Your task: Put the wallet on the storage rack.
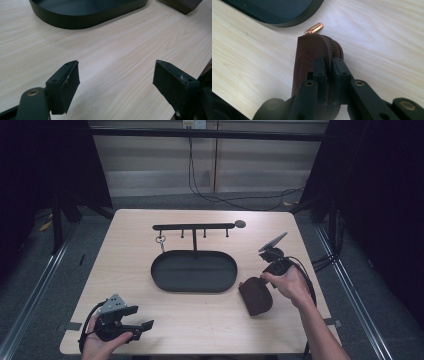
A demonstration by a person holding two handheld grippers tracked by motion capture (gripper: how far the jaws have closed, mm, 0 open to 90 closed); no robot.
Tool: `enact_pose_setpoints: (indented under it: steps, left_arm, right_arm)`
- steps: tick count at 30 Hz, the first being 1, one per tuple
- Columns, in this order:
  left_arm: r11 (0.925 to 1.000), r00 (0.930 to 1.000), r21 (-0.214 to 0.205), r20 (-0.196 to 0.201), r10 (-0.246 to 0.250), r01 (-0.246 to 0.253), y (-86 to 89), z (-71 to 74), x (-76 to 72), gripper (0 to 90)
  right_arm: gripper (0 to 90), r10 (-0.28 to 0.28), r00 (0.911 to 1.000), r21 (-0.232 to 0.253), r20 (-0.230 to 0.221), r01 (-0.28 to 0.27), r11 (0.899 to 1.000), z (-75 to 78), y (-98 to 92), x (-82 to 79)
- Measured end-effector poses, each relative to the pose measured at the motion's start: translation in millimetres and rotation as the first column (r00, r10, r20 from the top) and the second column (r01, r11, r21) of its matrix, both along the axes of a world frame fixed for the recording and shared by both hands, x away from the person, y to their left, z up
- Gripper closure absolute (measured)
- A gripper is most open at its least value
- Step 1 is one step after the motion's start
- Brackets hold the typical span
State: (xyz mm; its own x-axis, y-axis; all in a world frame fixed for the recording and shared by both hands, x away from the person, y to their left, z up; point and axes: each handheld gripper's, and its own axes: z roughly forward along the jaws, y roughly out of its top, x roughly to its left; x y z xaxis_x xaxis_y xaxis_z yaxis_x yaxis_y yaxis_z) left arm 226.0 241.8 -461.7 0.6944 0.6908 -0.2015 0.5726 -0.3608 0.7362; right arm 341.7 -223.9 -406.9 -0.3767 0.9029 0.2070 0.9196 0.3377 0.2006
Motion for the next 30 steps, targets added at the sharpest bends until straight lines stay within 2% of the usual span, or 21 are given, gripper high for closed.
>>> enact_pose_setpoints:
  steps: [18, 30]
  left_arm:
    - [1.0, 1.0, 0.001, -0.005, -0.005, 0.005, -0.8, -0.5, 0.7, 21.1]
    - [1.0, 1.0, 0.003, -0.004, -0.002, 0.002, -0.1, -0.7, 1.7, 21.0]
  right_arm:
    - [83.1, -0.002, 0.9999, -0.011, 0.016, 0.002, 1.0, 19.6, -6.4, -2.4]
    - [83.0, 0.012, 0.9999, -0.03, 0.012, -0.012, 0.999, 30.5, -2.8, 1.3]
